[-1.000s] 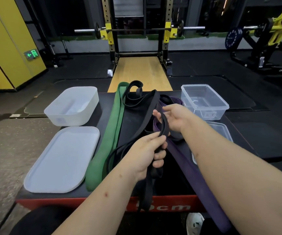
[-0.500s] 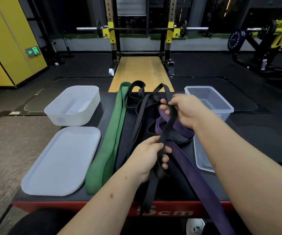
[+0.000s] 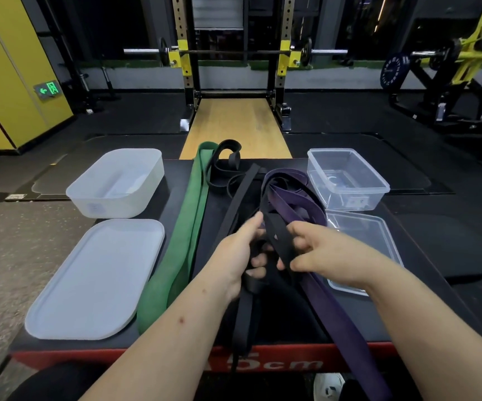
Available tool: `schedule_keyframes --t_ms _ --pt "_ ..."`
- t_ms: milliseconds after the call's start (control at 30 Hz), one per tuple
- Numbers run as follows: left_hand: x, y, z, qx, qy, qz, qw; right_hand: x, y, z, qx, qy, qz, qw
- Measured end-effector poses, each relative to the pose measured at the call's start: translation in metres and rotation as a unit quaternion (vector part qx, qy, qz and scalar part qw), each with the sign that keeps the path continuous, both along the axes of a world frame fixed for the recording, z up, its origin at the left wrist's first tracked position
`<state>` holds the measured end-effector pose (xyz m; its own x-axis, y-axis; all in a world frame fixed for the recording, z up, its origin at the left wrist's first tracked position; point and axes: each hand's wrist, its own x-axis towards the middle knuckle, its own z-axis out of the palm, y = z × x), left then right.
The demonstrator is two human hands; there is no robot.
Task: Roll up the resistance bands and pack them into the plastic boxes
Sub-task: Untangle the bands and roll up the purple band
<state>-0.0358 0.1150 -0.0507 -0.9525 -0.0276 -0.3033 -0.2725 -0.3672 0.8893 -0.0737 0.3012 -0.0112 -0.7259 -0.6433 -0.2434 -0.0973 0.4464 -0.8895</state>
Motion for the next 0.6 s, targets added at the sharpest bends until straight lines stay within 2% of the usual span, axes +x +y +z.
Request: schedule_keyframes --t_ms 100,300,467,533,600 --pt "0.003 0.001 -0.002 -0.03 0.016 0.003 0.999 -0.007 0.001 0.005 0.036 0.01 0.044 0.998" --pt "0.003 -0.004 -0.002 -0.062 0.035 0.002 0.997 -0.018 -0.011 0.01 0.12 0.103 0.086 0.984" --pt "0.001 -0.008 -0.003 -0.093 0.042 0.021 0.995 -0.018 -0.013 0.009 0.122 0.059 0.112 0.984" --pt "0.0 -0.009 -0.004 -0.097 0.047 0.022 0.994 -0.022 -0.014 0.008 0.061 0.007 0.077 0.995" --pt "-0.001 -0.009 -0.004 -0.1 0.053 0.022 0.993 -0.036 -0.019 -0.001 0.001 -0.045 -0.044 0.998"
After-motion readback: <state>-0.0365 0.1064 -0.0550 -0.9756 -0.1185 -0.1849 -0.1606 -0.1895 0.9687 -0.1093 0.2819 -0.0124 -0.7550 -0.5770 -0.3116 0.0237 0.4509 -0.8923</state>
